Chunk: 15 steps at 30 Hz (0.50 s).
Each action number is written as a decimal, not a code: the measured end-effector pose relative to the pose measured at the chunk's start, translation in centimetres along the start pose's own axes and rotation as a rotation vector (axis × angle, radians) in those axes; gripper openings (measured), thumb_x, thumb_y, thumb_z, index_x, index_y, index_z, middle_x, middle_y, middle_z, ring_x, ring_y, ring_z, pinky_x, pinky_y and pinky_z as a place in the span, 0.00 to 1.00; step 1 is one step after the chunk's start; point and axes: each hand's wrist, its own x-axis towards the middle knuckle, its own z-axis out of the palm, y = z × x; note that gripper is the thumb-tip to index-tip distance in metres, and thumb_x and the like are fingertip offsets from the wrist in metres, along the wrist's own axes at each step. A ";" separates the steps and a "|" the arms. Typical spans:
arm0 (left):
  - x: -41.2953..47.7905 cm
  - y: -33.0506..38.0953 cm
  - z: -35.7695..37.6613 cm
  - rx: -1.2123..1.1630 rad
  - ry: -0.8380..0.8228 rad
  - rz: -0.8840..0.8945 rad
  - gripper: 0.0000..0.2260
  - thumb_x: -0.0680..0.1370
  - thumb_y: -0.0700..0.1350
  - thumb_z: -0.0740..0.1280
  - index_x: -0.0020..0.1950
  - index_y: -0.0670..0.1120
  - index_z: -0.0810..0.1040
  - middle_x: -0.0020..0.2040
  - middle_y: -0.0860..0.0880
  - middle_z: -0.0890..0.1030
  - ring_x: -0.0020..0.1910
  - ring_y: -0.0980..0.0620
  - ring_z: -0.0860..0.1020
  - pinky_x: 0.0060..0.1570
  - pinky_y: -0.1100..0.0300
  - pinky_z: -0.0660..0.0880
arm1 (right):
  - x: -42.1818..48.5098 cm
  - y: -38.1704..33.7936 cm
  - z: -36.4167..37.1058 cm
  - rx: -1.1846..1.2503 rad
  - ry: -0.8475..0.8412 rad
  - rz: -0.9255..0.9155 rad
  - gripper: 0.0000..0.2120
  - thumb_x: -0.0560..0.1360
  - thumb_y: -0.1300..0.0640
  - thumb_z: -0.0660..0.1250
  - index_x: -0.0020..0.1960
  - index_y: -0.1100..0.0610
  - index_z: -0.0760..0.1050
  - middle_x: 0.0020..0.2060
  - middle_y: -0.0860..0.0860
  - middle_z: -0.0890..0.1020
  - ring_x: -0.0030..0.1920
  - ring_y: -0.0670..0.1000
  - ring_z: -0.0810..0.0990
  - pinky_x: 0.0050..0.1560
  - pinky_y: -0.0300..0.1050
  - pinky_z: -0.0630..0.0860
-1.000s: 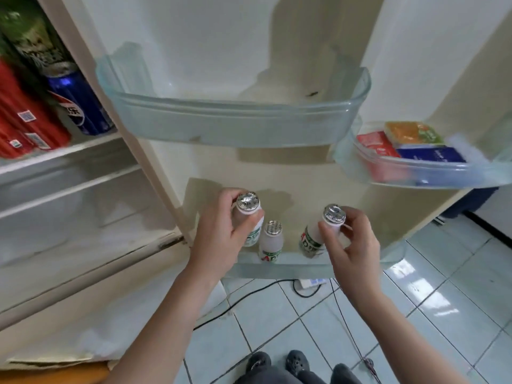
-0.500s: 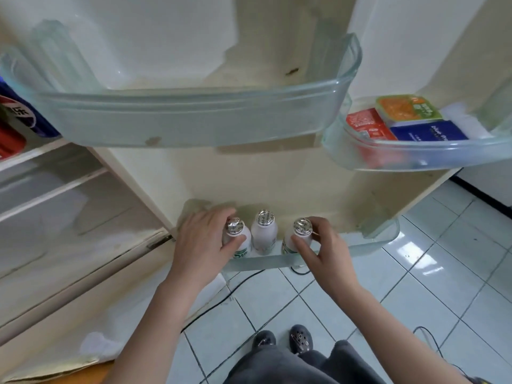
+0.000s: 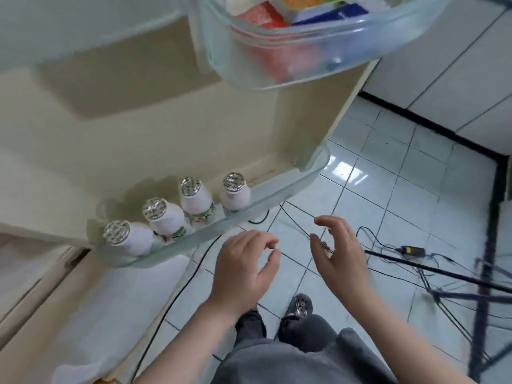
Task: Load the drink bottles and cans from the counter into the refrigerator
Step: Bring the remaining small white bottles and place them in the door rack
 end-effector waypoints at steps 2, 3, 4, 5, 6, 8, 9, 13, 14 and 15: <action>-0.4 -0.5 3.0 -0.075 -0.340 -0.246 0.10 0.76 0.50 0.64 0.55 0.49 0.77 0.45 0.59 0.78 0.45 0.59 0.76 0.48 0.62 0.72 | -1.9 2.5 -0.5 -0.068 -0.027 0.083 0.07 0.73 0.66 0.68 0.49 0.59 0.76 0.45 0.47 0.80 0.46 0.49 0.78 0.47 0.39 0.71; -0.7 -1.0 4.6 -0.088 -0.538 -0.354 0.12 0.76 0.52 0.64 0.58 0.51 0.76 0.47 0.60 0.76 0.46 0.59 0.76 0.50 0.61 0.72 | -2.9 3.9 -0.8 -0.095 -0.056 0.135 0.06 0.73 0.66 0.68 0.48 0.58 0.77 0.43 0.47 0.80 0.44 0.49 0.79 0.45 0.39 0.71; -1.0 -1.7 6.1 -0.083 -0.723 -0.444 0.14 0.77 0.53 0.63 0.61 0.51 0.74 0.49 0.59 0.76 0.48 0.57 0.76 0.52 0.60 0.72 | -4.1 5.3 -0.9 -0.115 -0.110 0.209 0.05 0.73 0.64 0.67 0.48 0.57 0.77 0.41 0.46 0.80 0.44 0.49 0.79 0.44 0.40 0.72; -1.5 -2.3 7.5 -0.060 -0.876 -0.515 0.16 0.77 0.54 0.62 0.63 0.50 0.73 0.52 0.57 0.77 0.50 0.56 0.76 0.54 0.60 0.72 | -5.3 6.9 -1.1 -0.126 -0.192 0.308 0.05 0.74 0.62 0.66 0.49 0.57 0.77 0.41 0.46 0.80 0.44 0.50 0.79 0.44 0.42 0.73; -2.1 -2.9 8.9 -0.015 -0.982 -0.560 0.18 0.77 0.54 0.62 0.65 0.49 0.72 0.56 0.54 0.77 0.53 0.54 0.75 0.55 0.60 0.71 | -6.8 8.5 -1.2 -0.137 -0.292 0.422 0.06 0.74 0.60 0.65 0.51 0.56 0.77 0.42 0.46 0.80 0.46 0.51 0.79 0.45 0.44 0.74; -3.5 -3.7 11.1 0.110 -1.060 -0.582 0.19 0.77 0.54 0.62 0.65 0.47 0.72 0.60 0.51 0.77 0.58 0.51 0.75 0.56 0.60 0.70 | -10.2 11.9 -1.6 -0.178 -0.470 0.626 0.09 0.75 0.55 0.63 0.54 0.54 0.76 0.47 0.49 0.82 0.50 0.51 0.79 0.48 0.44 0.74; -4.4 -3.8 12.0 0.167 -1.066 -0.573 0.19 0.77 0.54 0.61 0.65 0.47 0.72 0.61 0.50 0.77 0.59 0.51 0.75 0.55 0.60 0.70 | -12.3 13.4 -1.9 -0.192 -0.519 0.706 0.10 0.76 0.54 0.62 0.54 0.54 0.76 0.49 0.49 0.82 0.51 0.51 0.79 0.49 0.43 0.73; -7.6 -3.0 15.1 0.237 -1.141 -0.577 0.18 0.78 0.54 0.62 0.64 0.48 0.73 0.61 0.50 0.77 0.60 0.50 0.75 0.52 0.61 0.69 | -21.5 18.0 -4.1 -0.190 -0.558 0.950 0.09 0.76 0.54 0.62 0.54 0.54 0.77 0.49 0.50 0.82 0.52 0.51 0.78 0.44 0.39 0.68; -8.4 -2.5 15.9 0.242 -1.173 -0.577 0.18 0.78 0.54 0.62 0.64 0.48 0.73 0.62 0.50 0.77 0.60 0.50 0.75 0.52 0.62 0.68 | -23.9 18.7 -4.8 -0.177 -0.551 1.004 0.09 0.76 0.53 0.61 0.53 0.53 0.76 0.50 0.49 0.82 0.52 0.51 0.78 0.44 0.39 0.68; -9.2 -2.0 16.7 0.257 -1.203 -0.576 0.17 0.78 0.54 0.62 0.63 0.47 0.74 0.61 0.49 0.78 0.60 0.50 0.75 0.50 0.63 0.67 | -26.2 19.4 -5.5 -0.159 -0.538 1.046 0.09 0.76 0.53 0.61 0.53 0.52 0.76 0.50 0.49 0.82 0.52 0.50 0.78 0.45 0.39 0.69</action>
